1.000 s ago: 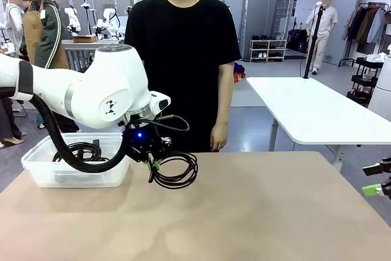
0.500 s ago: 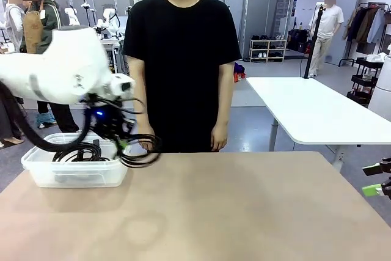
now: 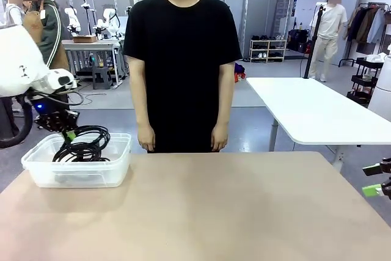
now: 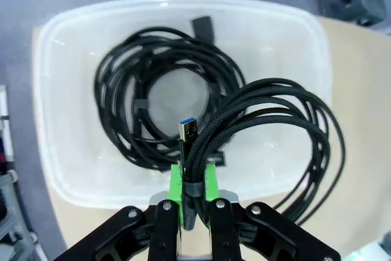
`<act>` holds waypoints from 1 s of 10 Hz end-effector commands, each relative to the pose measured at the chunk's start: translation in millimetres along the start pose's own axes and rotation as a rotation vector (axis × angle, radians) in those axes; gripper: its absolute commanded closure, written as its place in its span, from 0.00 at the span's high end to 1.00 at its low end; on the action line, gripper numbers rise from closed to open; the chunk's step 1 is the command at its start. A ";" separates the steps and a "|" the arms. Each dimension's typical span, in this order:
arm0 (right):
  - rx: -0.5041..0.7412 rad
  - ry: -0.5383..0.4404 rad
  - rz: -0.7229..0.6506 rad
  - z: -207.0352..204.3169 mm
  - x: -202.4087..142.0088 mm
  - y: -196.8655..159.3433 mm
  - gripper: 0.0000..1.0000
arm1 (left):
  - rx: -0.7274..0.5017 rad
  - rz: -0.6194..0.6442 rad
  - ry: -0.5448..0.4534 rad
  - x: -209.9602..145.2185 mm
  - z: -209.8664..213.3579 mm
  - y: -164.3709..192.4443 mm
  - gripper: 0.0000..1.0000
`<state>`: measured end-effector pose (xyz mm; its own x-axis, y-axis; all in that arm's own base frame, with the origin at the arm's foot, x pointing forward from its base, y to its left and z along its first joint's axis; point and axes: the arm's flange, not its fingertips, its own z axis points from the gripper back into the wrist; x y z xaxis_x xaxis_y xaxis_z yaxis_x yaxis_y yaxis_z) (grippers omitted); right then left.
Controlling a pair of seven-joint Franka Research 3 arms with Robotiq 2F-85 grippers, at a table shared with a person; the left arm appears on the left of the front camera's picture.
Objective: Organize and store the cables.
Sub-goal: Place the USB Extension Cable into the Organizing box.
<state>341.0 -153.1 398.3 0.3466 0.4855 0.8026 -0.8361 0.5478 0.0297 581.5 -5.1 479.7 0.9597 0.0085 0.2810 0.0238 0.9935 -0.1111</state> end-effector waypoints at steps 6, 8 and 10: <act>0.001 -0.015 -0.021 0.0 2.6 -1.1 1.00 | -0.025 0.048 0.022 38.0 -38.3 47.7 0.16; 0.001 -0.015 -0.021 0.0 2.6 -1.1 1.00 | 0.010 0.055 0.005 39.7 -41.8 47.9 0.16; 0.001 -0.015 -0.021 0.0 2.6 -1.1 1.00 | 0.017 0.066 0.024 37.4 -43.0 46.9 0.51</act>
<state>340.9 -153.2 398.3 0.3468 0.4855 0.8025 -0.8360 0.5479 0.0298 626.5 37.4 442.4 0.9655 0.0573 0.2540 -0.0247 0.9912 -0.1297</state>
